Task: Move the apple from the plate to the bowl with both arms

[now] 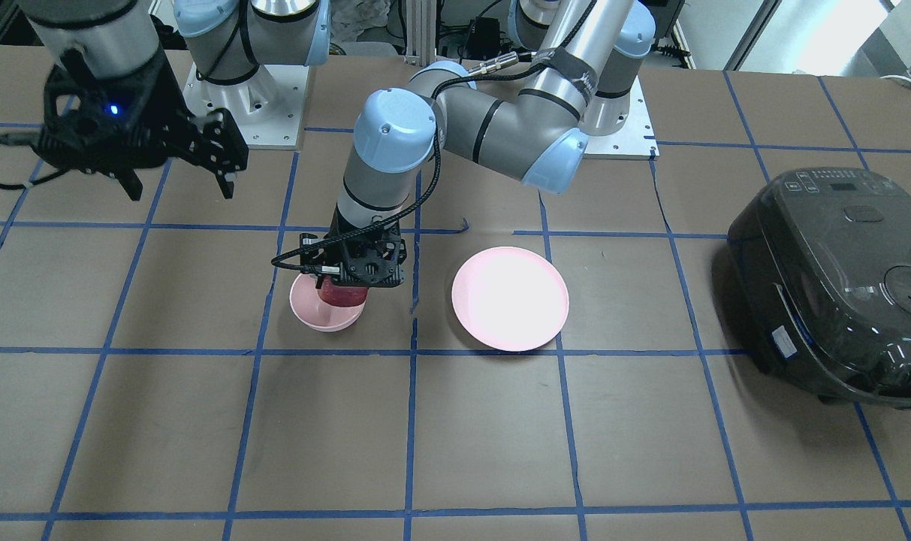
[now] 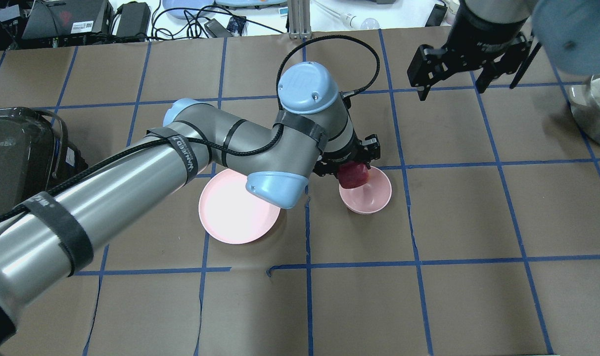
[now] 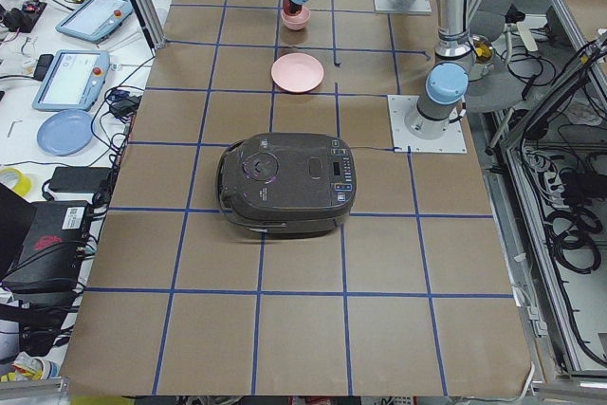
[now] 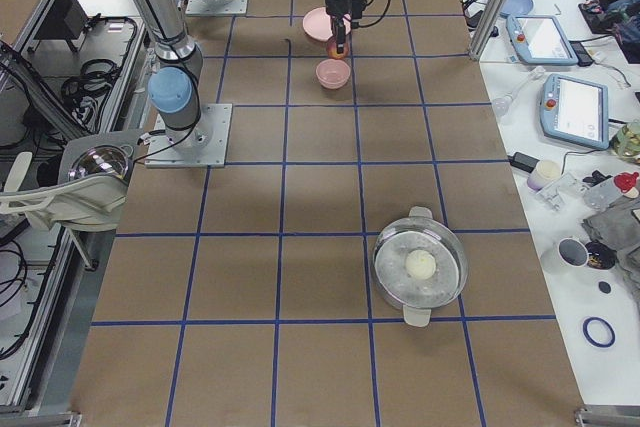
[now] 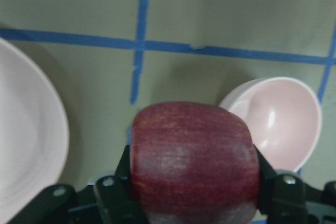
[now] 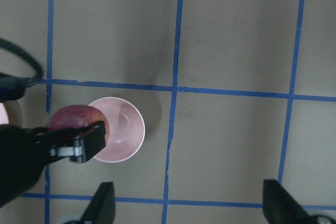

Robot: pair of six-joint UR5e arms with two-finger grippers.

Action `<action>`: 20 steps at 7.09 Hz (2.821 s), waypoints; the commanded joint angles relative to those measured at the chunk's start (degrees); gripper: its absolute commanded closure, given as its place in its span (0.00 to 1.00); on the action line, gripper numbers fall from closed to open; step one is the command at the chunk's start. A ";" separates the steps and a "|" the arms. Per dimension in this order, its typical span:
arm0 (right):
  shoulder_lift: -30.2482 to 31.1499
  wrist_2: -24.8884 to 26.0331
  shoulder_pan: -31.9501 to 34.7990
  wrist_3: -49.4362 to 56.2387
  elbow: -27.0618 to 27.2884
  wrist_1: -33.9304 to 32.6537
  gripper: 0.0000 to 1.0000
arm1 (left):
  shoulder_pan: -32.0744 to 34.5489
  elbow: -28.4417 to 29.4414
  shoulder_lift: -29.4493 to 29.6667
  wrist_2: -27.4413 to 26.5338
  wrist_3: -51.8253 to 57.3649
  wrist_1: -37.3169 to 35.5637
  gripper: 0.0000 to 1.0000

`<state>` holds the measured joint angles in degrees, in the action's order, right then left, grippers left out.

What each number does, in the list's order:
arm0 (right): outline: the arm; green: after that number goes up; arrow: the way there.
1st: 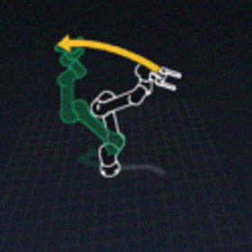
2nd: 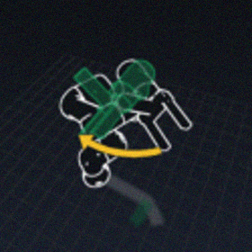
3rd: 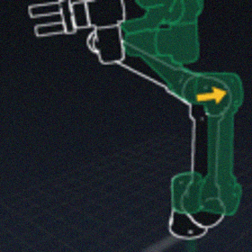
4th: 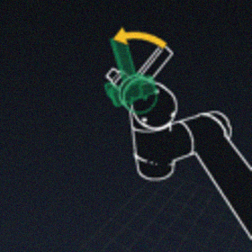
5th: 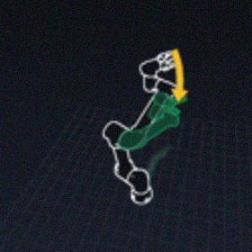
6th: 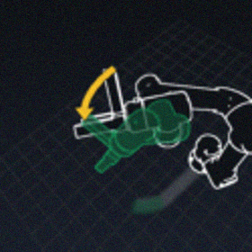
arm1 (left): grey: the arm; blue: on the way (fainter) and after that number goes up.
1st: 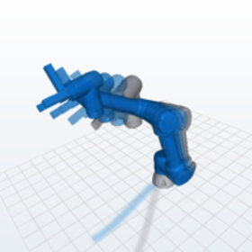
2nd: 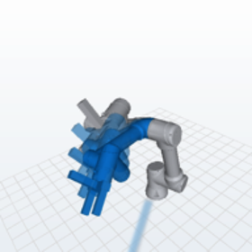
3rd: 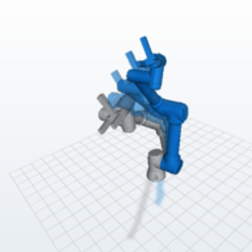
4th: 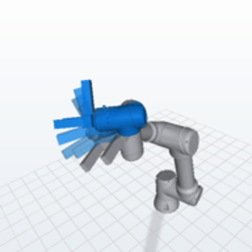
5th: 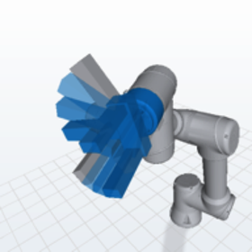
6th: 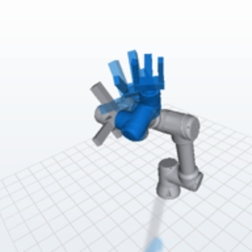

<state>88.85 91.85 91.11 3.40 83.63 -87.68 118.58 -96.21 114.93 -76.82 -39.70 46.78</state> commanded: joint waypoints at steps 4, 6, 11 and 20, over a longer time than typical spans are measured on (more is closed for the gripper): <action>-1.13 0.35 0.12 -2.06 -3.04 -0.72 0.00 | 2.10 0.23 6.53 0.26 -4.16 -4.69 0.02; -0.44 0.08 0.12 -8.39 2.48 -8.25 0.00 | 1.49 -0.03 4.44 0.27 -1.80 -4.16 0.00; -0.17 -0.44 0.12 -8.23 2.86 -8.48 0.00 | -19.47 0.49 -10.48 -0.61 26.11 23.38 0.00; -0.17 -0.44 0.20 -8.05 2.86 -8.30 0.00 | -27.78 11.21 -24.32 -12.55 36.78 47.17 0.00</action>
<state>88.68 91.41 91.31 -4.66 86.51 -95.95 90.78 -85.20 90.76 -87.79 -4.18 93.64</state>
